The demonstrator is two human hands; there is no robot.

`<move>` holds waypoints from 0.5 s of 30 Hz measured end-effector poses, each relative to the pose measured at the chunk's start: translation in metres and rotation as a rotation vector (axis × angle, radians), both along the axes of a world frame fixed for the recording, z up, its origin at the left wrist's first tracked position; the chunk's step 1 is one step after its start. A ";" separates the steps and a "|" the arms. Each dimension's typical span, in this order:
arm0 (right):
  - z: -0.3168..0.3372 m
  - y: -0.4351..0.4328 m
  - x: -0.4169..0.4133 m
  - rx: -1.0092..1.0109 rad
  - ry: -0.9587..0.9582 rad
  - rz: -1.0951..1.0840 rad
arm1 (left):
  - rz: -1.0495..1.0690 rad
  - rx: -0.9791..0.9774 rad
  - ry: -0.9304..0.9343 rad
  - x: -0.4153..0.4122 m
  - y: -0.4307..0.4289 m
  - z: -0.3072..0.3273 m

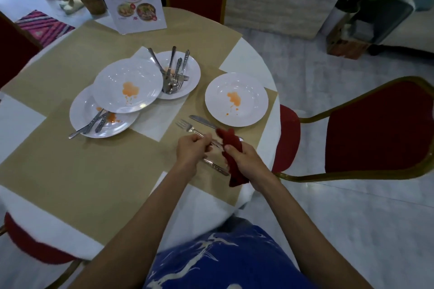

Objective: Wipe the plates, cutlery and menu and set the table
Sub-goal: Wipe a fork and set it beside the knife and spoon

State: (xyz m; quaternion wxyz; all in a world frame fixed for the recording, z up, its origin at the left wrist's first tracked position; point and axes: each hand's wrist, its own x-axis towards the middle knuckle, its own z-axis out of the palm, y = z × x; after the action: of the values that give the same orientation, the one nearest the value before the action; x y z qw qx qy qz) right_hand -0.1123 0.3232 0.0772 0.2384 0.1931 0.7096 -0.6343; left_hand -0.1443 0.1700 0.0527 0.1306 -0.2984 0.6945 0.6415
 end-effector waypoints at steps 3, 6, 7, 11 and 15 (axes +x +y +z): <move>-0.009 0.033 -0.002 0.084 -0.085 -0.266 | 0.093 -0.037 -0.066 -0.015 0.008 -0.024; -0.016 0.062 -0.002 0.065 -0.116 -0.395 | 0.032 -0.108 -0.127 -0.019 0.027 -0.042; -0.017 0.068 -0.003 0.052 -0.119 -0.412 | 0.002 -0.137 -0.145 -0.018 0.033 -0.047; -0.024 0.076 -0.007 0.026 -0.129 -0.379 | -0.041 -0.201 -0.163 -0.016 0.049 -0.064; -0.030 0.078 -0.010 0.017 -0.145 -0.306 | -0.120 -0.308 -0.114 -0.014 0.059 -0.070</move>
State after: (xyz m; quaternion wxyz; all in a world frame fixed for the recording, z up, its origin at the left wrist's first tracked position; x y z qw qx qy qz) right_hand -0.1225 0.4011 0.0471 0.1881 0.3461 0.6581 -0.6417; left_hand -0.1583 0.2293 -0.0173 0.1605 -0.3087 0.7928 0.5004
